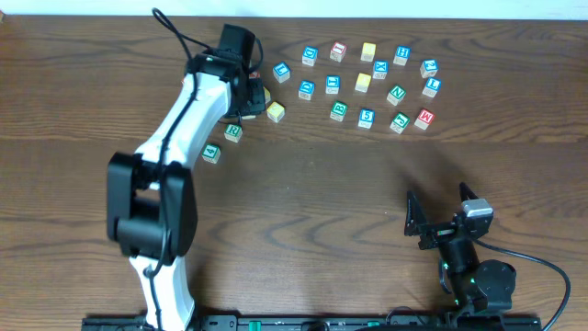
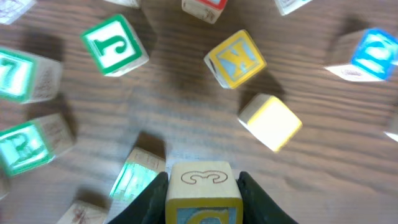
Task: Spell out CORL
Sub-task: 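Carry the C block with the left gripper to the open table center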
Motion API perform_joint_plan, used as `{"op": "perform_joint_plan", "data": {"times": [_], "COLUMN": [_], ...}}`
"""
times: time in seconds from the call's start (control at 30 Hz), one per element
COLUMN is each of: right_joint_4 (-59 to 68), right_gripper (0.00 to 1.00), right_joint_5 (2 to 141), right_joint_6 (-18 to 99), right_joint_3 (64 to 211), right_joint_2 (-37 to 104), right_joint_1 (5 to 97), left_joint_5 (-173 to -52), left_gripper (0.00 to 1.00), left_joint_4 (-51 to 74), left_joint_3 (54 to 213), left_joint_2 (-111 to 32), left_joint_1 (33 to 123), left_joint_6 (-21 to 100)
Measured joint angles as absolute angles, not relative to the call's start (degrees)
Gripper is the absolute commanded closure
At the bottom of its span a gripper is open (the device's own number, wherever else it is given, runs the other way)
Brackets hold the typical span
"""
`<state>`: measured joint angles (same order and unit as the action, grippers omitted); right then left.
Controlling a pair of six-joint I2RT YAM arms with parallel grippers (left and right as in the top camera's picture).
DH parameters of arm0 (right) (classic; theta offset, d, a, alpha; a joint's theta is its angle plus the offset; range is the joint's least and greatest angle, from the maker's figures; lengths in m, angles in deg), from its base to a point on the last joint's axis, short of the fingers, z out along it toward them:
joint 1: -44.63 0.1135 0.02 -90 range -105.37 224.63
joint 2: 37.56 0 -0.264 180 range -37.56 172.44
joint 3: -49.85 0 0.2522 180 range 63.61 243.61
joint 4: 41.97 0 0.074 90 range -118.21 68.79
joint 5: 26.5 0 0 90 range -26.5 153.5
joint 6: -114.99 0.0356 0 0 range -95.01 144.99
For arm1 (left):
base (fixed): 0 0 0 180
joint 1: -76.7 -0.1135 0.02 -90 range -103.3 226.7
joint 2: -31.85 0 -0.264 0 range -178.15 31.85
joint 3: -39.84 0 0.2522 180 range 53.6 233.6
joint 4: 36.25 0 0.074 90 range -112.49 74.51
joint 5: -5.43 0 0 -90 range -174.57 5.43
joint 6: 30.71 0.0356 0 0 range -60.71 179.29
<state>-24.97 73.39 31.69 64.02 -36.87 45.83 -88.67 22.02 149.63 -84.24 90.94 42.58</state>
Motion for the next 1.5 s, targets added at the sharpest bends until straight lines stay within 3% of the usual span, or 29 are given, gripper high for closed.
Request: {"op": "perform_joint_plan", "data": {"times": [0.5,1.0,1.5], "right_joint_4": [-25.0,-25.0,-25.0], "right_gripper": [0.01,0.01,0.01], "right_joint_5": [73.4,73.4,73.4], "right_joint_6": [31.7,31.7,31.7], "right_joint_3": [64.0,64.0,64.0], "right_joint_2": [-36.9,-36.9,-36.9], "right_joint_1": [45.8,45.8,45.8], "left_joint_5": [-88.7,-88.7,-85.8], "left_gripper": [0.69,0.69,0.69], "left_joint_4": [36.2,17.8,12.4], "left_joint_3": [148.1,133.0,131.8], "left_joint_2": [-80.2,-80.2,-80.2], "left_joint_1": [102.2,106.3,106.3], "left_joint_6": [40.9,34.5,33.8]}}
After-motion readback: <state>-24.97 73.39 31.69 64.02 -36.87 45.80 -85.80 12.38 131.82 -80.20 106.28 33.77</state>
